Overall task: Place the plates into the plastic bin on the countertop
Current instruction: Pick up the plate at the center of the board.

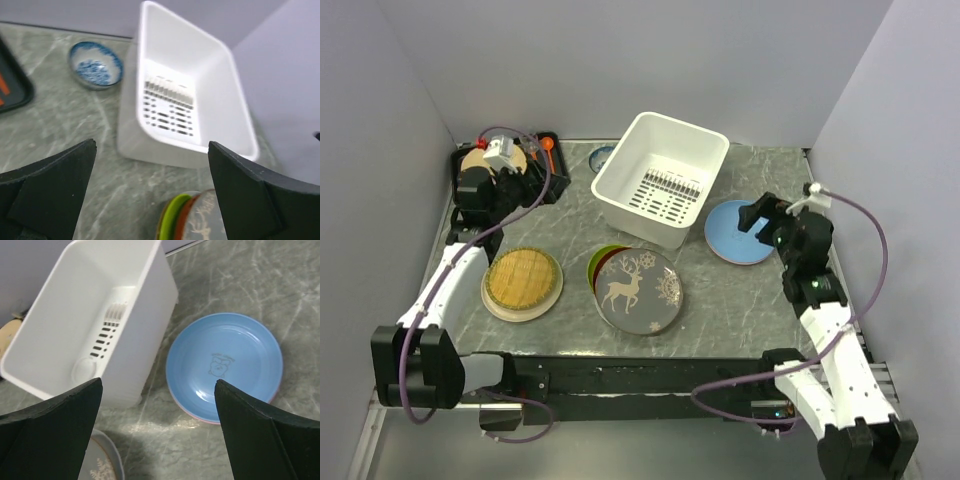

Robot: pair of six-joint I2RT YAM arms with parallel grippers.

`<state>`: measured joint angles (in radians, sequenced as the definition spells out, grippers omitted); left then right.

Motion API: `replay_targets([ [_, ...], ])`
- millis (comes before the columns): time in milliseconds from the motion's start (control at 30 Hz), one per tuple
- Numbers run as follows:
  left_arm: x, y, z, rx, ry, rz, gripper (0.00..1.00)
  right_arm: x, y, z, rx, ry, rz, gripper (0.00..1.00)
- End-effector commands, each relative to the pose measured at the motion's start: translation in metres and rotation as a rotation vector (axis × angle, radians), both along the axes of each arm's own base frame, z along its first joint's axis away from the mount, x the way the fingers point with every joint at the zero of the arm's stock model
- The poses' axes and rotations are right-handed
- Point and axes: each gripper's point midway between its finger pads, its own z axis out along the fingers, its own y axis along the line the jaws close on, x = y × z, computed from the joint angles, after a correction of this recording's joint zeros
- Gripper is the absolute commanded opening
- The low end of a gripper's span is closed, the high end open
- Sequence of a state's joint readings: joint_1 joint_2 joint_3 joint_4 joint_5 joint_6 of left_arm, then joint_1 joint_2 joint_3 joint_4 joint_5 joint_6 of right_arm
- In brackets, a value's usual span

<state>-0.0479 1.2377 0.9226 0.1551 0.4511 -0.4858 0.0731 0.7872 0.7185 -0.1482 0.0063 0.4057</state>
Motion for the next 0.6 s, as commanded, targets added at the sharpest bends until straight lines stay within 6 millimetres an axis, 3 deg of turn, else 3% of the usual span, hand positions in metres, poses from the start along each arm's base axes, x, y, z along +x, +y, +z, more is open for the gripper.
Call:
replay_targets([
  [0, -0.015, -0.023, 0.045, -0.115, -0.107, -0.188, 0.99, 0.000, 0.025, 0.025, 0.021, 0.019, 0.160, 1.00],
  [100, -0.012, -0.032, 0.035, -0.205, 0.029, -0.229, 0.99, -0.002, 0.021, 0.019, 0.022, 0.025, 0.136, 1.00],
  [133, -0.009, -0.033, 0.027, -0.206, 0.070, -0.254, 0.99, -0.004, 0.020, 0.007, 0.023, 0.038, 0.134, 1.00],
  [167, -0.010, -0.035, 0.025, -0.218, 0.093, -0.268, 0.99, -0.006, 0.022, 0.016, 0.022, -0.019, 0.146, 1.00],
  [233, -0.014, -0.034, 0.022, -0.244, 0.097, -0.250, 1.00, -0.011, 0.020, 0.011, 0.016, -0.024, 0.145, 1.00],
  [400, -0.025, -0.008, 0.026, -0.132, 0.071, -0.007, 0.99, -0.009, 0.013, 0.000, 0.015, 0.110, 0.098, 1.00],
  [500, -0.043, -0.015, -0.001, -0.045, 0.130, -0.031, 0.99, -0.007, 0.029, -0.012, 0.068, 0.147, 0.167, 1.00],
  [567, -0.048, -0.013, -0.007, -0.043, 0.126, -0.027, 0.99, -0.007, 0.041, -0.020, 0.128, 0.172, 0.213, 1.00],
])
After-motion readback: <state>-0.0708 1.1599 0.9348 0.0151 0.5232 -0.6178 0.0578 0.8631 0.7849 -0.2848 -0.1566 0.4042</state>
